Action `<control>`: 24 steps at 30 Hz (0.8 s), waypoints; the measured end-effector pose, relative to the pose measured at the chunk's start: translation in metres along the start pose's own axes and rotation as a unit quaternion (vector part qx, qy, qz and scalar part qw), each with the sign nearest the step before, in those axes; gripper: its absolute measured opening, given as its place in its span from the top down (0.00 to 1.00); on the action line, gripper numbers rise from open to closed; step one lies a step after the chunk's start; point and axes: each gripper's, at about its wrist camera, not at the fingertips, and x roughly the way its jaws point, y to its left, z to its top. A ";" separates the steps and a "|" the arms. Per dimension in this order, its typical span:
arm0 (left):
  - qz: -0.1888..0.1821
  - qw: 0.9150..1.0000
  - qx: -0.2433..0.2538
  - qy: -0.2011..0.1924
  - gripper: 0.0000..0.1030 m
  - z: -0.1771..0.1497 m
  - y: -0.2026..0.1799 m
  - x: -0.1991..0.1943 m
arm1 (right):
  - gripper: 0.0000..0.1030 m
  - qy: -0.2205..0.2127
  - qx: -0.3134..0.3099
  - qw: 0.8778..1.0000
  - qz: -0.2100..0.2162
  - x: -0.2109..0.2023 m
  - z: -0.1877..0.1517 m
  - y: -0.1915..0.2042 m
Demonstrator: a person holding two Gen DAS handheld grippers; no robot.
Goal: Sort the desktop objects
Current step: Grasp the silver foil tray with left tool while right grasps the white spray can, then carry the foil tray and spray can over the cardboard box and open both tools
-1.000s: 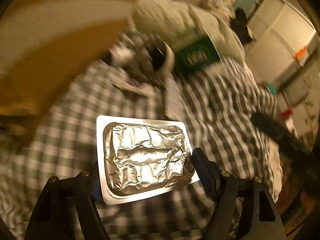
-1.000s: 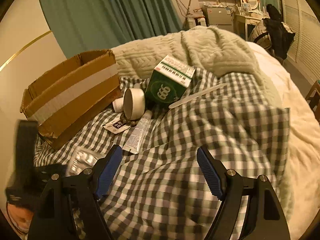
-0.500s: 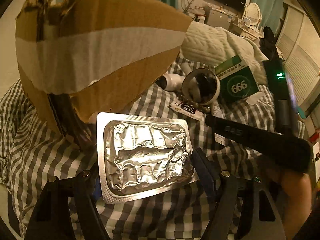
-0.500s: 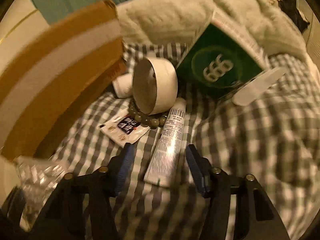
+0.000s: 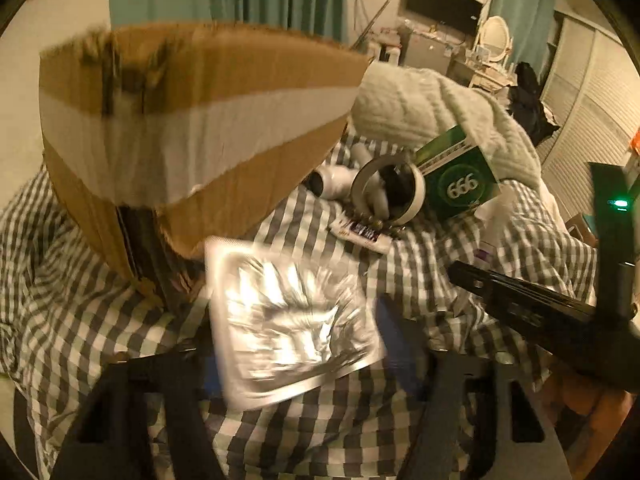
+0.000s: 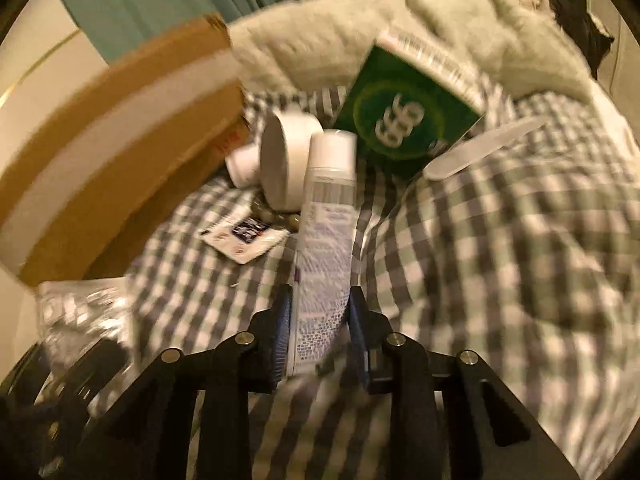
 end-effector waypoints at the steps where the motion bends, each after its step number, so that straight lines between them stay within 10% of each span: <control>1: 0.000 1.000 0.006 -0.006 0.39 0.000 -0.003 -0.003 | 0.78 -0.009 -0.001 1.000 0.004 -0.009 -0.002 0.000; 8: -0.021 0.999 0.025 -0.011 0.69 0.000 -0.010 -0.005 | 0.87 -0.041 -0.022 0.999 -0.007 -0.040 -0.013 0.002; 24: -0.034 0.997 0.043 0.050 0.75 -0.005 -0.020 0.026 | 0.87 -0.057 -0.021 0.998 -0.006 -0.041 -0.018 0.009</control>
